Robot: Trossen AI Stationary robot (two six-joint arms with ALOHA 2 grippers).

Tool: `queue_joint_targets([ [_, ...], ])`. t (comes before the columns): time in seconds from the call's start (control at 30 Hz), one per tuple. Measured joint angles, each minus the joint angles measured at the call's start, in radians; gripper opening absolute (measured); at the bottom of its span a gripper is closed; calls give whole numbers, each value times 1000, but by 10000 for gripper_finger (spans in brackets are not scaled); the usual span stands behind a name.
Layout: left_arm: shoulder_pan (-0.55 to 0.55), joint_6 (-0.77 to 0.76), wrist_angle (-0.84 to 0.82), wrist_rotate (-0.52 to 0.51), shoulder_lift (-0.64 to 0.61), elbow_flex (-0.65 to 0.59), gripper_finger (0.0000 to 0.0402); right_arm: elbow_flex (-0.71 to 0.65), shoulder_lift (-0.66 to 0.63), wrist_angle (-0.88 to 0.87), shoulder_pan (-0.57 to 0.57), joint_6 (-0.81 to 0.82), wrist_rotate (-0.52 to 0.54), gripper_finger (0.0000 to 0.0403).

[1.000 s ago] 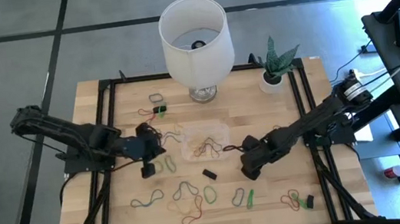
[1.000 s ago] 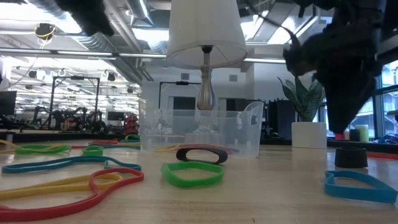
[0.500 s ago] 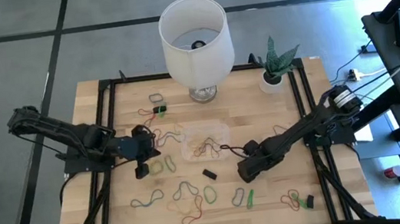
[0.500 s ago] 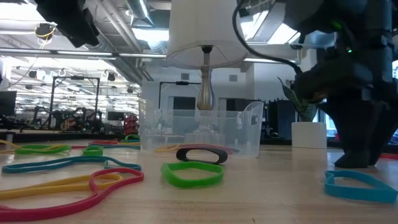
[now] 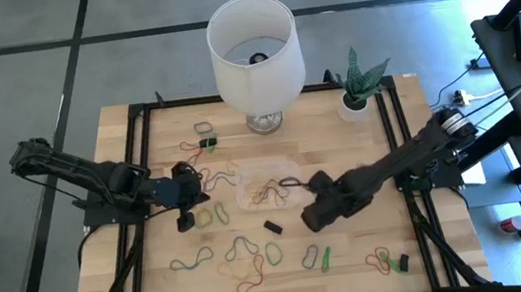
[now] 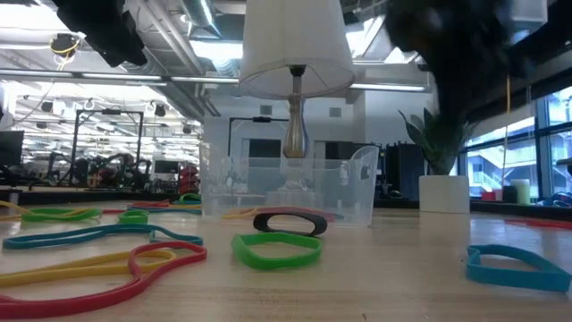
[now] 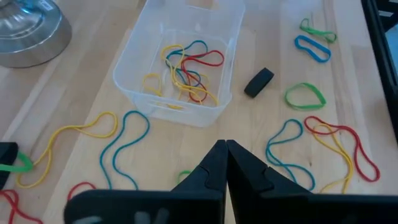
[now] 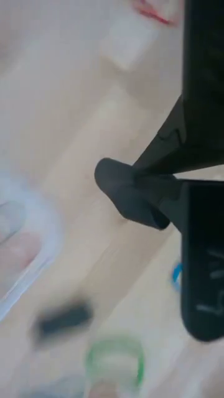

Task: Pick and place rubber bands into bin
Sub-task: Put the black rubber band into the container

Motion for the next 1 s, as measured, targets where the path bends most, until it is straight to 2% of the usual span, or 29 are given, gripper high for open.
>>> queue_joint_targets([
  [0.13,0,0,24,-4,0,0,5,178,1,-100,-46,-219,96,5],
  [0.23,0,0,27,-8,0,0,3,283,10,-83,-105,-337,151,6],
  [0.4,0,0,28,-8,0,0,3,376,62,-42,-204,-459,157,3],
  [0.47,0,0,28,-7,0,0,5,384,92,-6,-230,-499,139,3],
  [0.57,0,-11,28,-6,0,0,5,385,150,28,-256,-539,57,2],
  [0.77,0,-53,28,0,0,0,2,383,284,24,-275,-637,-28,11],
  [1.0,0,-53,28,0,0,0,3,383,348,19,-277,-583,-72,33],
])
